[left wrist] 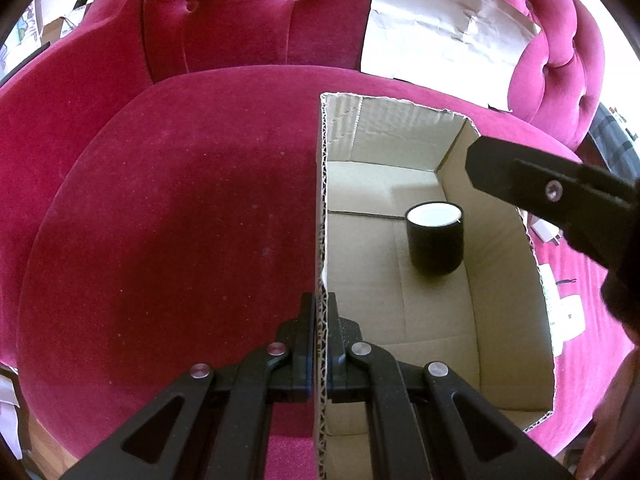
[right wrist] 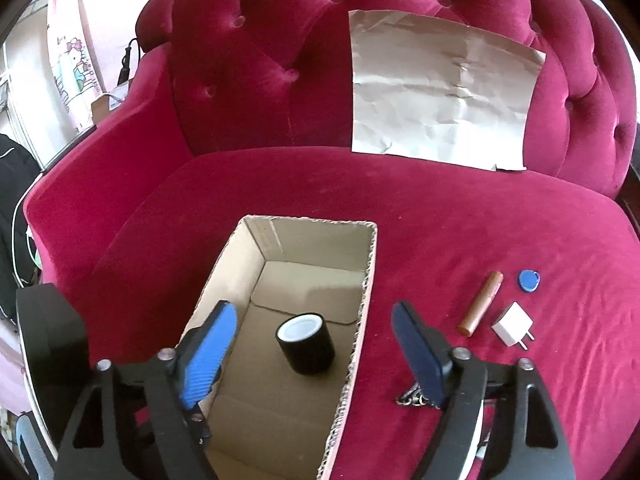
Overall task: Organize rigid objects
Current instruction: 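Lower the black cup into the box and open the right gripper, then move the right gripper back toward the white round jar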
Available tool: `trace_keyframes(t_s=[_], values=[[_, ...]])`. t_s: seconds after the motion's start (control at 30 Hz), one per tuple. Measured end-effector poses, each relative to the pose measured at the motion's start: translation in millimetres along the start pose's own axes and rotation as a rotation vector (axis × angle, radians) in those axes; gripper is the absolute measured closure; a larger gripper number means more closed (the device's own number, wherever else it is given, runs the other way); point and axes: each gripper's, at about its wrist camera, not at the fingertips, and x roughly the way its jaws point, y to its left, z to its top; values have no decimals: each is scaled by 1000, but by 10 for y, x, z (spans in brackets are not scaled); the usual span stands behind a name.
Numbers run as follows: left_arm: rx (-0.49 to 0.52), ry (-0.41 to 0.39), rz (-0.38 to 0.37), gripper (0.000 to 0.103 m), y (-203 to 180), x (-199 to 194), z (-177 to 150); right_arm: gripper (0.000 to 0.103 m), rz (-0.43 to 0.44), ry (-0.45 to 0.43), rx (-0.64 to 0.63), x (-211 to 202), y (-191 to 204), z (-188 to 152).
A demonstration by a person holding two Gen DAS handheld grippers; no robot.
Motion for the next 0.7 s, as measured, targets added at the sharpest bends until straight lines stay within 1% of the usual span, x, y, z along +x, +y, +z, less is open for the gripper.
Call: trace_keyframes(t_s=[0.07,0.2,0.27,0.43,0.7], values=[[3,1,1,99,6,-3,6,10,-19,-3,2,-6,-21,6],[10,0,7,99,-7,-5,0,7,-29,-9,6,-34,-66,11],[11,0,8,100,-8,-4,-1,3,-33,-14,6,-55,-92,16],[12,0,10,100,-19,-1,-3,2,-46,-17,9,-96,-169,15],[14,0,21,100,-51,11,-2,0,-84,-10,24,-221,-401,27]])
